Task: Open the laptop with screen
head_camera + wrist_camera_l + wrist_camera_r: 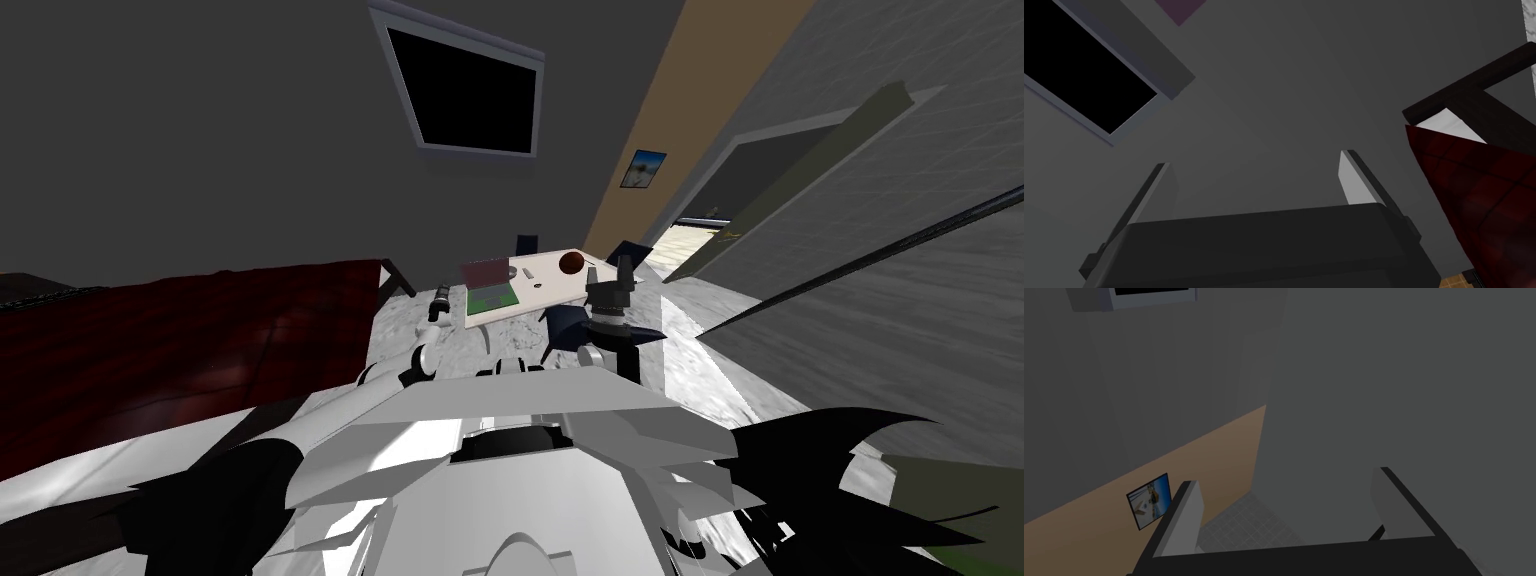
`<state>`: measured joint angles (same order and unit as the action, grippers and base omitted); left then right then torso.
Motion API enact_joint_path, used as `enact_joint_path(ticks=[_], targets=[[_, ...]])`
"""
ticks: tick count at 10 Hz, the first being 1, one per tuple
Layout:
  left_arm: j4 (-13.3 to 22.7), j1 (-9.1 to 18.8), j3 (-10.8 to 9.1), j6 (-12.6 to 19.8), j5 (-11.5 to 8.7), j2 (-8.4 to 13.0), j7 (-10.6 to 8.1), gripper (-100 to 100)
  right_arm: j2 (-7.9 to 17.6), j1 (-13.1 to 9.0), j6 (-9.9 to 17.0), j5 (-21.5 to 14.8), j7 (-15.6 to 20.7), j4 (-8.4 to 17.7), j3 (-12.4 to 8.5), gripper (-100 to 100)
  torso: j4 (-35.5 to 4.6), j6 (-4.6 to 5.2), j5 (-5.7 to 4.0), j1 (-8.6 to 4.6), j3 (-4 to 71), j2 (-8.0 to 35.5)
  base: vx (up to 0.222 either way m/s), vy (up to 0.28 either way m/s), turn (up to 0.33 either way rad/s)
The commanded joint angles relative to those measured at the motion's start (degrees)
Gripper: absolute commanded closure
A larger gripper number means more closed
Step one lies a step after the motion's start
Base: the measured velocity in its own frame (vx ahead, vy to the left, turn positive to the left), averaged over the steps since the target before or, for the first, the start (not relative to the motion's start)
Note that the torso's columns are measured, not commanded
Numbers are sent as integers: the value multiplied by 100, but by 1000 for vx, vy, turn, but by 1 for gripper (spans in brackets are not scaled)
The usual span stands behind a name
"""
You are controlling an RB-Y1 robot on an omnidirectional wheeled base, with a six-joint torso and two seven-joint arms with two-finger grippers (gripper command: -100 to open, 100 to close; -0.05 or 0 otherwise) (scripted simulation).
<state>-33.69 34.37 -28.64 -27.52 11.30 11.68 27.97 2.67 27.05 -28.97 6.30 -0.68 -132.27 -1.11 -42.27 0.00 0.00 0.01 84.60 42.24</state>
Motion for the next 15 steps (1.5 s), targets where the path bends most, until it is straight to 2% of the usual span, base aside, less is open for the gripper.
enact_joint_path(ticks=[1, 2, 3, 10, 13, 14, 15], targets=[[-3, 223, -106, 314, 68, -86, 13, -100, 0, 0, 0, 0, 0, 0, 0, 0, -1, 0, 0, -2, -2, 4, 78, 2, 24], [-3, 223, -106, 314, 68, -86, 13, -100, 0, 0, 0, 0, 0, 0, 0, 0, -1, -1, 0, 2, -1, 2, 57, 8, 9], [10, 408, -188, 543, 118, -152, 20, -100, 0, 0, 0, 0, 0, 0, 0, 0, -2, -1, 1, 3, -5, 9, 68, 8, 36], [34, 1019, -440, 1305, 261, -390, 11, -100, 0, 0, 0, 0, 0, 0, 0, 0, -3, -1, 0, 0, -6, 9, 91, 1, 14], [32, 1181, -511, 1500, 292, -467, 1, -100, 0, 0, 0, 0, 0, 0, 0, 0, -1, -1, 0, -3, -2, 4, 71, 7, 2], [38, 1151, -502, 1443, 287, -457, 13, -100, 0, 0, 0, 0, 0, 0, 0, 0, -1, 0, -1, -5, -3, 5, 30, -1, 0], [81, 1252, -658, 1493, 297, -443, 118, -100, 0, -1, 0, 0, 0, 0, 0, 0, -3, -1, -1, -3, -9, 15, 87, 32, -79]])
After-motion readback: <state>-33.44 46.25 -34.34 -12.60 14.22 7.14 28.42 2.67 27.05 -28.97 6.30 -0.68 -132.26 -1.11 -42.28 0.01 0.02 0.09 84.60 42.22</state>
